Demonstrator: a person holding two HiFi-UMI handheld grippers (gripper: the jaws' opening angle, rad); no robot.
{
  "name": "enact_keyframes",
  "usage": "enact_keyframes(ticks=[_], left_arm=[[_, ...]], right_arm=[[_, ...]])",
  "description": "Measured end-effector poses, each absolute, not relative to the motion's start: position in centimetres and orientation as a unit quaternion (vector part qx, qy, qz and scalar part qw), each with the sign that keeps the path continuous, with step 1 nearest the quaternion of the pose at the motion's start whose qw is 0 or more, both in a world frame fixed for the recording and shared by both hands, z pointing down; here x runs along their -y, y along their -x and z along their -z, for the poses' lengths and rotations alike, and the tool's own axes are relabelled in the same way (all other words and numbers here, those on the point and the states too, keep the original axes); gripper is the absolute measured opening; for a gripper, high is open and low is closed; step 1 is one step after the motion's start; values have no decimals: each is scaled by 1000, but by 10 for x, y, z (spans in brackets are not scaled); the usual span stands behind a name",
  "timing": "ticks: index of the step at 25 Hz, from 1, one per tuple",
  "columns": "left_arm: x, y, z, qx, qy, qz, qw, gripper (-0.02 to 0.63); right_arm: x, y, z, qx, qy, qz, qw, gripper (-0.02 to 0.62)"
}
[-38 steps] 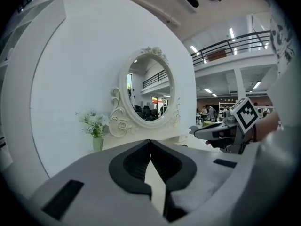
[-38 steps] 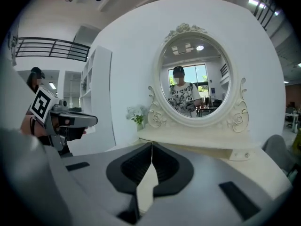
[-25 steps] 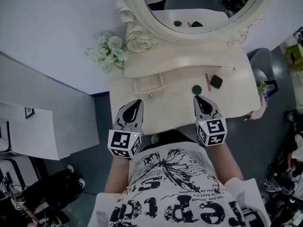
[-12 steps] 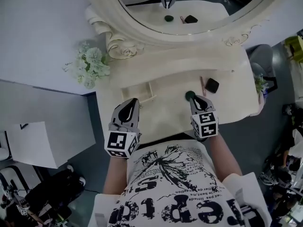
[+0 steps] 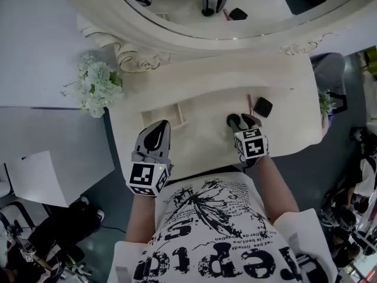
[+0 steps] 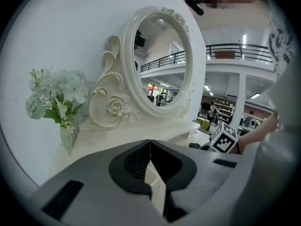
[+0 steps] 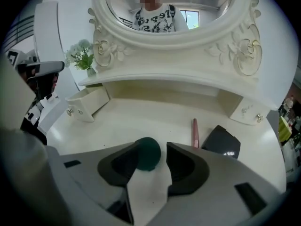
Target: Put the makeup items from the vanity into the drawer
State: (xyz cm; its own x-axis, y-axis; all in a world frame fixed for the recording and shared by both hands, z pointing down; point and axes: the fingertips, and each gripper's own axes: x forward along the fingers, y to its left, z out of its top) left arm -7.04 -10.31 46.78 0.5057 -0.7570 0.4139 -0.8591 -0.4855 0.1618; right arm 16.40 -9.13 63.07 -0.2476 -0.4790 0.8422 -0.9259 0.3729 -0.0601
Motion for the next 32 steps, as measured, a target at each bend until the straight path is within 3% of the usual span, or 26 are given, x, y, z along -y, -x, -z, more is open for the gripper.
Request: enact_keyframes(ticks=[4, 11, 22, 32], left_arm=[[106, 73, -467, 477, -848, -149, 179, 21], [103, 72, -468, 470, -850, -156, 178, 21], [89, 84, -453, 472, -854, -144, 166, 21], [67, 143, -436, 528, -826, -125, 152, 21]], right_arm=[[91, -161, -636, 728, -473, -320, 380, 167], [89, -150, -638, 737, -453, -314, 391, 46], [87, -127, -589, 767, -453, -292, 348, 43], [113, -11, -520, 852, -366, -222, 302, 43]])
